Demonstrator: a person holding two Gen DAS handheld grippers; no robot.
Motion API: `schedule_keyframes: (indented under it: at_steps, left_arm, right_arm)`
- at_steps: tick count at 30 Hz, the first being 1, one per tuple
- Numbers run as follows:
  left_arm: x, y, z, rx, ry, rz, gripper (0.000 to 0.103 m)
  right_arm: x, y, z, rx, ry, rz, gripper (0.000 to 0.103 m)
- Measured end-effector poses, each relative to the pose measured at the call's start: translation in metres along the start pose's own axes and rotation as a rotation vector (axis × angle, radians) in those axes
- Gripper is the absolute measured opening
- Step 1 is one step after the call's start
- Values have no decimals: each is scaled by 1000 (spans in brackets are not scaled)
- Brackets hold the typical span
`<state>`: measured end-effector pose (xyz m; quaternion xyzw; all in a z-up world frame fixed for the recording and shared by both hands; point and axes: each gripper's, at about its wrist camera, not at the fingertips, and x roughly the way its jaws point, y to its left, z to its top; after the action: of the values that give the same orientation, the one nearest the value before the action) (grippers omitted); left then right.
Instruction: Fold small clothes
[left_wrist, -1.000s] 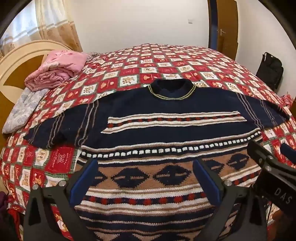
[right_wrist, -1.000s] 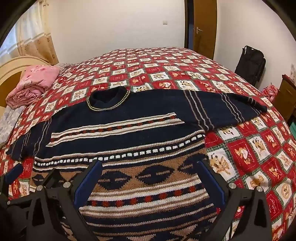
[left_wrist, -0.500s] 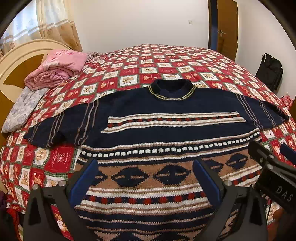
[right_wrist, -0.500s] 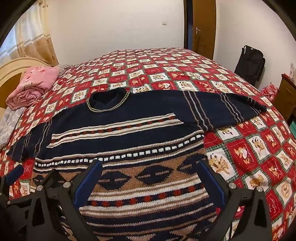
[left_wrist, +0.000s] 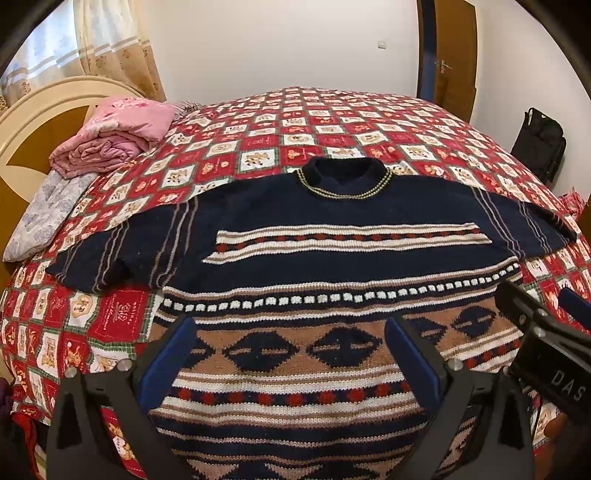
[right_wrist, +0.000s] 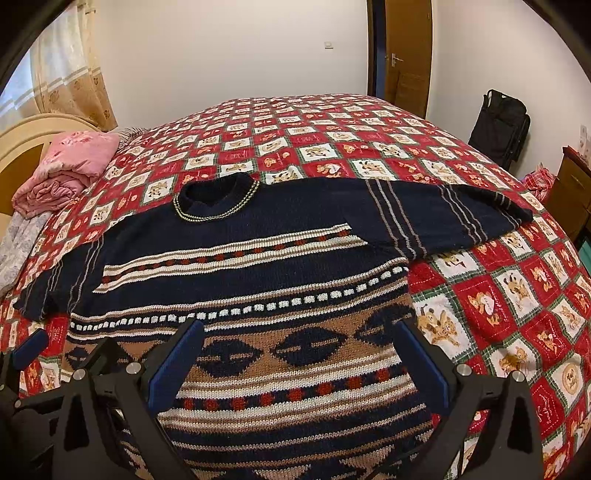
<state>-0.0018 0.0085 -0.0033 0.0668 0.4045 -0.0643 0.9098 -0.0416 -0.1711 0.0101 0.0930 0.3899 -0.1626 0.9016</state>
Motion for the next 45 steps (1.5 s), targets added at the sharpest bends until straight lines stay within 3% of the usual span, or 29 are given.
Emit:
schedule_keyframes:
  at_steps: [19, 25, 29, 33, 36, 41, 43, 45]
  left_arm:
    - [-1, -1, 0, 0, -2, -3, 103]
    - [-7, 5, 5, 14, -41, -32, 103]
    - [-8, 14, 21, 8, -69, -37, 103]
    - [-5, 14, 32, 10, -79, -34, 103]
    - [-1, 7, 35, 21, -68, -41, 103]
    - [7, -2, 33, 14, -41, -83, 103]
    - [11, -5, 35, -2, -43, -84, 103]
    - [16, -7, 37, -15, -40, -81, 103]
  right_arm:
    - [-1, -3, 0, 3, 1, 1, 102]
    - [-2, -22, 14, -26, -4, 9, 102]
    - [1, -64, 30, -18, -22, -54, 102]
    - [17, -131, 48, 44, -36, -167, 102]
    - [42, -193, 60, 148, -20, -181, 102]
    - [105, -312, 72, 381, 85, -322, 100]
    - [121, -349, 73, 487, 109, -360, 89]
    - [133, -376, 78, 540, 105, -386, 85]
